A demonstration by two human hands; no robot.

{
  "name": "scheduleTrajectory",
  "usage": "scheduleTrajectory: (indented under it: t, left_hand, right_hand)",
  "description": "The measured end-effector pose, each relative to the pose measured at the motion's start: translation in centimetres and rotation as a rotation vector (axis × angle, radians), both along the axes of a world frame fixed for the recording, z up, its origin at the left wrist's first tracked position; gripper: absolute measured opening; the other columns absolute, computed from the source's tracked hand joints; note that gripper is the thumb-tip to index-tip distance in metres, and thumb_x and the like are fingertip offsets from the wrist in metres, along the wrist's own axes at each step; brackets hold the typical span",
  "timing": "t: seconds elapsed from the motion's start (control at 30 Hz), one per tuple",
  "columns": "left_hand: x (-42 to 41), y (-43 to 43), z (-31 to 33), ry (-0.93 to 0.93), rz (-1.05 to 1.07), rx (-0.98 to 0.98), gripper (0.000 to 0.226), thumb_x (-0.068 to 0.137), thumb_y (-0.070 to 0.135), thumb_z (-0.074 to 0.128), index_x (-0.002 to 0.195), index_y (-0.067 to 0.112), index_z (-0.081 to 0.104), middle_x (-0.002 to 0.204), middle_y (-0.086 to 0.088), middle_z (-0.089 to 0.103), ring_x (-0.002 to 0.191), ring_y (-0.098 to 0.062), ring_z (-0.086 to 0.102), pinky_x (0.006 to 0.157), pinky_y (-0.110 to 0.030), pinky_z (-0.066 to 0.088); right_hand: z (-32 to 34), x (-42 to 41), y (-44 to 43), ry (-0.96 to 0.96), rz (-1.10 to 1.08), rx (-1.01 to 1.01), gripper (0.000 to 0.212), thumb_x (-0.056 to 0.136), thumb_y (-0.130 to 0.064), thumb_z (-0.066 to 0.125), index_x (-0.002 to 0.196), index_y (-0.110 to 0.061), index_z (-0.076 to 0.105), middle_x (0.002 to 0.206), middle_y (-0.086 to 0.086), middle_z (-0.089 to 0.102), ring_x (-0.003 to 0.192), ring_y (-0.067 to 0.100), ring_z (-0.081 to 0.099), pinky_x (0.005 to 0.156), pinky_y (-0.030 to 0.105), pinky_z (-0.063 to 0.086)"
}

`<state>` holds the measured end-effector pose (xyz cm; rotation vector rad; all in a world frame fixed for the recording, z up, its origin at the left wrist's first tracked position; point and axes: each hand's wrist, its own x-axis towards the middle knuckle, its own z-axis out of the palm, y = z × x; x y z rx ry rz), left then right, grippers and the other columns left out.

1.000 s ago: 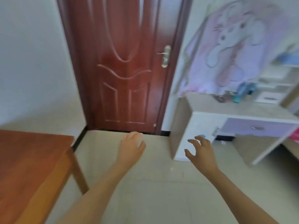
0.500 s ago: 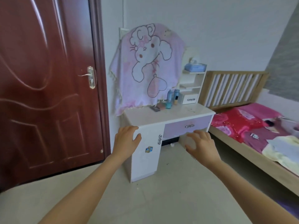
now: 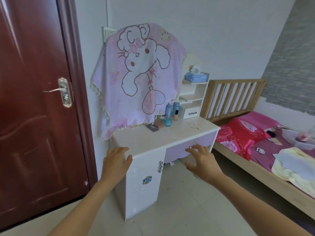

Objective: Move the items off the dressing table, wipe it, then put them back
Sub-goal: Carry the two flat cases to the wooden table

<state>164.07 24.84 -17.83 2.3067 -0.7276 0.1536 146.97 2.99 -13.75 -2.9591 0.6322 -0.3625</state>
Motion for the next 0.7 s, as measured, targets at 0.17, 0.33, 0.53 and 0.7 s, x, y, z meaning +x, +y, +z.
scheduleTrajectory:
  t: [0.17, 0.33, 0.53, 0.7]
  left_hand:
    - [3.9, -2.2, -2.5, 0.053, 0.004, 0.070, 0.034, 0.092, 0.027, 0.048, 0.123, 0.015, 0.053, 0.127, -0.005, 0.054, 0.119, -0.028, 0.041, 0.094, -0.039, 0.036]
    - [7.1, -7.2, -2.7, 0.062, 0.002, 0.051, 0.037, 0.093, 0.028, 0.047, 0.128, 0.016, 0.049, 0.134, -0.003, 0.050, 0.124, -0.026, 0.036, 0.101, -0.038, 0.034]
    - [11.5, -16.5, -2.3, -0.008, 0.000, 0.046, 0.037, 0.092, 0.028, 0.049, 0.127, 0.015, 0.050, 0.133, -0.003, 0.051, 0.124, -0.025, 0.037, 0.102, -0.037, 0.033]
    - [14.6, -25.1, -2.3, -0.036, 0.013, 0.121, 0.039, 0.093, 0.031, 0.047, 0.129, 0.017, 0.048, 0.133, -0.002, 0.050, 0.125, -0.024, 0.038, 0.100, -0.034, 0.033]
  right_hand:
    - [-0.8, 2.0, -4.7, 0.076, -0.066, 0.016, 0.054, 0.086, -0.042, 0.054, 0.136, -0.027, 0.037, 0.145, 0.002, 0.032, 0.134, 0.019, 0.026, 0.108, 0.036, 0.026]
    - [-0.5, 5.8, -10.0, 0.066, -0.087, 0.022, 0.054, 0.086, -0.040, 0.055, 0.135, -0.025, 0.039, 0.143, 0.005, 0.034, 0.132, 0.022, 0.030, 0.107, 0.039, 0.028]
    - [-0.9, 11.3, -17.7, 0.015, -0.020, 0.014, 0.054, 0.086, -0.041, 0.055, 0.135, -0.026, 0.037, 0.145, 0.003, 0.032, 0.133, 0.022, 0.028, 0.107, 0.040, 0.030]
    - [-1.9, 15.4, -25.2, 0.055, 0.011, 0.043, 0.055, 0.087, -0.042, 0.052, 0.137, -0.027, 0.034, 0.147, 0.003, 0.029, 0.135, 0.022, 0.026, 0.108, 0.038, 0.028]
